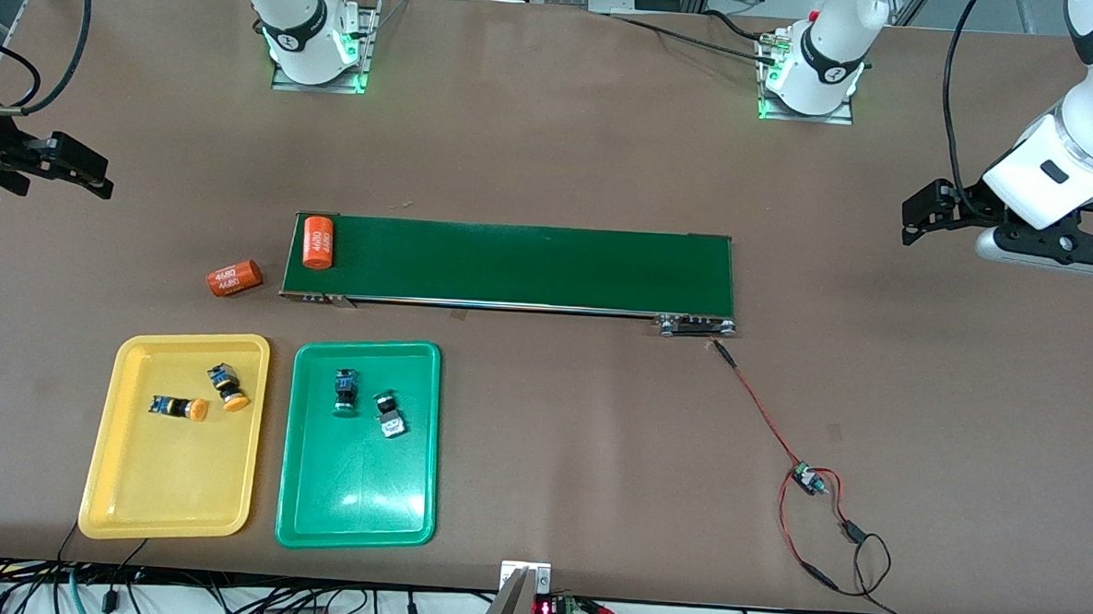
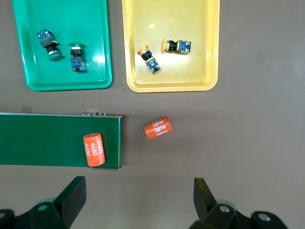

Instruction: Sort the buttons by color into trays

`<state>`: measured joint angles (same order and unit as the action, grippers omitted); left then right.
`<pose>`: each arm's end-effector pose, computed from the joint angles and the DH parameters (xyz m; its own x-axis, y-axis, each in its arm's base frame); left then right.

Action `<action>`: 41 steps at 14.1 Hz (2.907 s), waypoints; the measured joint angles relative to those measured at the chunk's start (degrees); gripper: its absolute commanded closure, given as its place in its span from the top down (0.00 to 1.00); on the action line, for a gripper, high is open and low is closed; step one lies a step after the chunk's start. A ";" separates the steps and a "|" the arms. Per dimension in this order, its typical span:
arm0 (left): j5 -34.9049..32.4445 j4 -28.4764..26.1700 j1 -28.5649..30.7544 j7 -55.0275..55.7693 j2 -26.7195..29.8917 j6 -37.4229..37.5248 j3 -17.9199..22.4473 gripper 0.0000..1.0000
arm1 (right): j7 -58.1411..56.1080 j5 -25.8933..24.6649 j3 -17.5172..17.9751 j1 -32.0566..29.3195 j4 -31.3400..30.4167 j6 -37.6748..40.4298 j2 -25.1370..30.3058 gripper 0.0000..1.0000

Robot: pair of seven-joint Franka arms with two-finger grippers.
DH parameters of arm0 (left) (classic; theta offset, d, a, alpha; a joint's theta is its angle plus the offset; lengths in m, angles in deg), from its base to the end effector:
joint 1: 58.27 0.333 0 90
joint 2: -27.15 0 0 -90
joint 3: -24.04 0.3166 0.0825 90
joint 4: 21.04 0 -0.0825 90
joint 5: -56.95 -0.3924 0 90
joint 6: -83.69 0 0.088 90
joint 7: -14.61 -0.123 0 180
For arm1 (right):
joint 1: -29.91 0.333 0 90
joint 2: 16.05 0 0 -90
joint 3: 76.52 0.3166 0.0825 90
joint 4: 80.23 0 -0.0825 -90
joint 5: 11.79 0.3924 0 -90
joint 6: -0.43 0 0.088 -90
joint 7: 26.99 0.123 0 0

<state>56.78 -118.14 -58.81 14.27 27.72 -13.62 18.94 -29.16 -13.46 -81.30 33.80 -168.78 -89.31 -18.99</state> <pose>0.5655 -0.0557 0.5659 0.9944 -0.1046 0.0135 -0.1045 -0.9945 -0.0039 0.5771 -0.0114 0.5918 0.9993 0.0222 -0.0316 0.0232 -0.9992 0.0322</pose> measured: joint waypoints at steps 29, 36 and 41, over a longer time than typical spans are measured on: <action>0.00 0.00 0.38 0.00 0.00 1.90 0.05 1.00 | 0.14 0.12 0.06 0.02 0.00 0.46 0.01 1.00; 0.00 0.00 0.29 -0.05 0.00 1.92 0.04 1.00 | 0.15 0.78 0.08 0.02 0.00 0.44 -0.33 1.00; 0.00 0.01 0.17 -0.06 0.00 1.92 -0.06 1.00 | 0.17 1.59 0.09 0.02 0.00 0.32 -0.53 1.00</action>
<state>56.77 -118.13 -58.64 14.21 27.72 -11.70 18.88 -29.00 -11.87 -81.21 33.82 -168.78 -88.99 -19.52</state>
